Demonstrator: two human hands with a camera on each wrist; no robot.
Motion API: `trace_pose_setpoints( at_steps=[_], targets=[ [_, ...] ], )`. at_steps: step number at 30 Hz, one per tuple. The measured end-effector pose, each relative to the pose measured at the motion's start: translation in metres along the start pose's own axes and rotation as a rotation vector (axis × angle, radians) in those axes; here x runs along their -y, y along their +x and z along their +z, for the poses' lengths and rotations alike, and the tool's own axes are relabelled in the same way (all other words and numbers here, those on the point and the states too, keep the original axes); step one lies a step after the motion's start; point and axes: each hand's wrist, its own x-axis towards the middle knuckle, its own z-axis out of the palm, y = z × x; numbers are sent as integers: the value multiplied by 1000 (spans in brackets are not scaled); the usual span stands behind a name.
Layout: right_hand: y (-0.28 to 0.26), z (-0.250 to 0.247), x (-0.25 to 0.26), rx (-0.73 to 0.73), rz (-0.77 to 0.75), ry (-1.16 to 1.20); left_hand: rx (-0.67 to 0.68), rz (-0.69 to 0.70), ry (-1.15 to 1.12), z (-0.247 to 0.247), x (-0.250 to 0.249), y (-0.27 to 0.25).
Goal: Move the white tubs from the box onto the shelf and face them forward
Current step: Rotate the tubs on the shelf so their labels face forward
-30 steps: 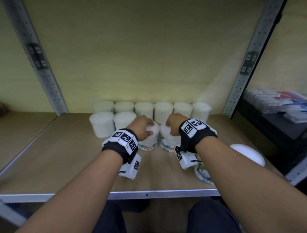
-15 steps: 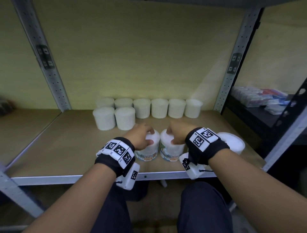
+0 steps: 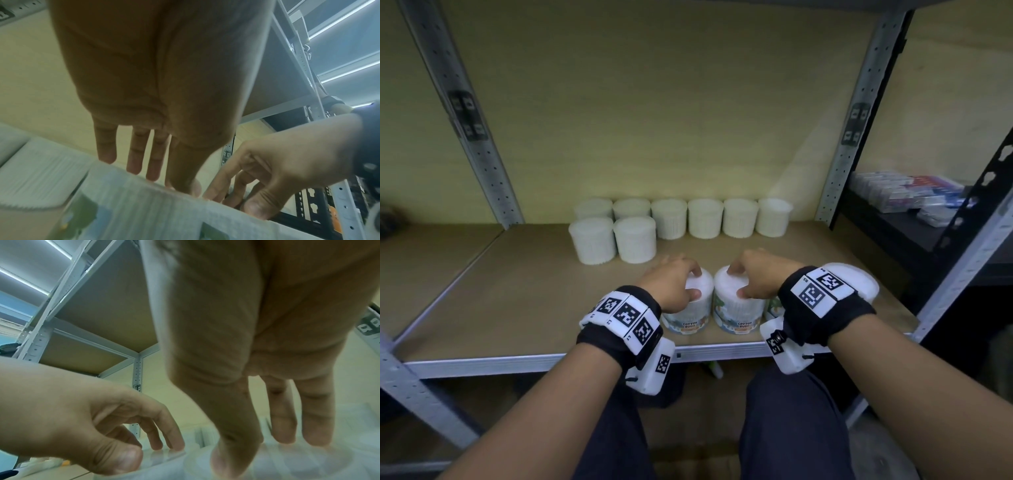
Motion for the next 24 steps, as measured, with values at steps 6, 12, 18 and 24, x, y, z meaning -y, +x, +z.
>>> trace_pose_setpoints(
  at_steps=[6,12,18,24],
  targets=[
    [4,-13,4,43,-8,29,-31,19,-73,-13,1,-3],
    [24,-31,26,-90,-88,154,-93,-24,-145,-41,25,1],
    [66,-42,66,-205,-166,265,-139,-174,-146,-68,80,14],
    [121,-53,108,-144,-173,166,-163,-294,-129,-86,140,40]
  ],
)
